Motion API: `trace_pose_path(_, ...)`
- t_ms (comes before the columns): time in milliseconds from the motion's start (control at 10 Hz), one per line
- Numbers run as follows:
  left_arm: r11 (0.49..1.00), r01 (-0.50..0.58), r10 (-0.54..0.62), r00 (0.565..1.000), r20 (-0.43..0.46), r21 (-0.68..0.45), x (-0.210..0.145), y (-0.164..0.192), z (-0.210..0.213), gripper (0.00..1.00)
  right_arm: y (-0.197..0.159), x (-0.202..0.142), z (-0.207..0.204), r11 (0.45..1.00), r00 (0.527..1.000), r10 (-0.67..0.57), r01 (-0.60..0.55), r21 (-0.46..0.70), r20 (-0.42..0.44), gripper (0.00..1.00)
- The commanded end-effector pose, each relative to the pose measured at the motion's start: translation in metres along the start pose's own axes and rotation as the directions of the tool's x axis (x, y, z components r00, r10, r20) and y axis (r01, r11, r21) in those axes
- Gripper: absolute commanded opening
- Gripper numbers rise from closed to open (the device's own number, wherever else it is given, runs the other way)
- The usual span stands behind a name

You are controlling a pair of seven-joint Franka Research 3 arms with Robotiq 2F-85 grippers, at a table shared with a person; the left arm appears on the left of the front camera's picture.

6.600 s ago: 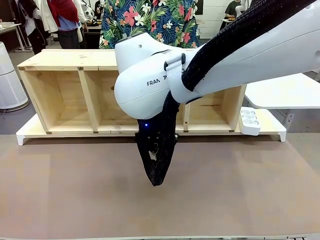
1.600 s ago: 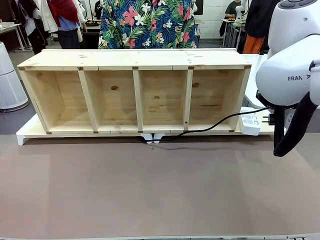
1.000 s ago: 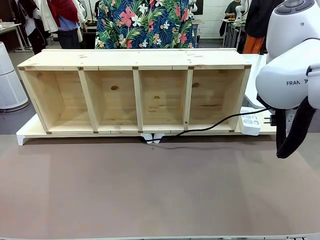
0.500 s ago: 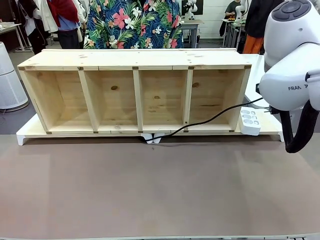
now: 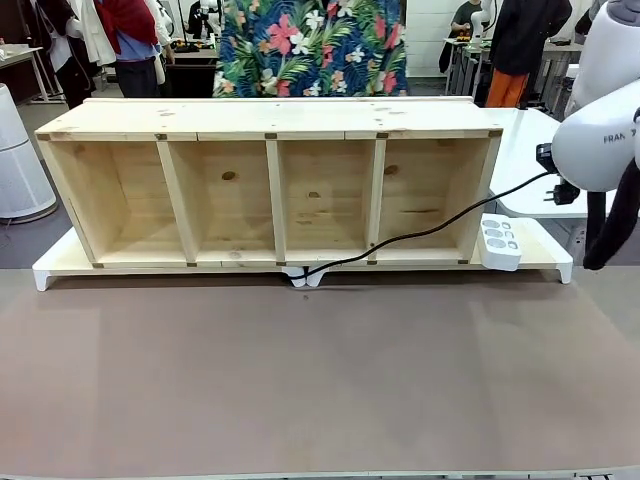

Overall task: Perform cable management.
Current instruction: Pull the grasped Power Cable to the location of the Power Strip.

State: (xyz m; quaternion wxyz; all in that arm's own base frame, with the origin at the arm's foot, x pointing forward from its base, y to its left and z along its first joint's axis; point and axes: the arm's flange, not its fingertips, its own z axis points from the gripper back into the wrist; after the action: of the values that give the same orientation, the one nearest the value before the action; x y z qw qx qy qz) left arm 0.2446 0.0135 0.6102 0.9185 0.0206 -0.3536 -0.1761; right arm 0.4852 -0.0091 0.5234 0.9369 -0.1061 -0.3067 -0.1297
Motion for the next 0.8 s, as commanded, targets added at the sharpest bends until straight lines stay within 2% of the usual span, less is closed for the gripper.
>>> trace_pose_path(0, 1.000, -0.001, 0.001, 1.000, -0.003, 0.000, 0.000, 0.000, 0.000, 1.00, -0.007, 0.025, -0.010, 0.973, 0.986, 0.166, -0.163, 0.165, -0.005, 0.15)
trace_pose_path(300, 1.000, -0.001, 0.001, 1.000, -0.003, 0.000, 0.000, 0.000, 0.000, 1.00, 0.007, 0.029, -0.026, 0.937, 0.965, 0.263, -0.254, 0.241, -0.002, 0.15)
trace_pose_path(700, 1.000, -0.001, 0.001, 1.000, -0.003, 0.000, 0.000, 0.000, 0.000, 1.00, 0.009, 0.032, -0.033, 0.928, 0.968, 0.249, -0.243, 0.281, 0.015, 0.15)
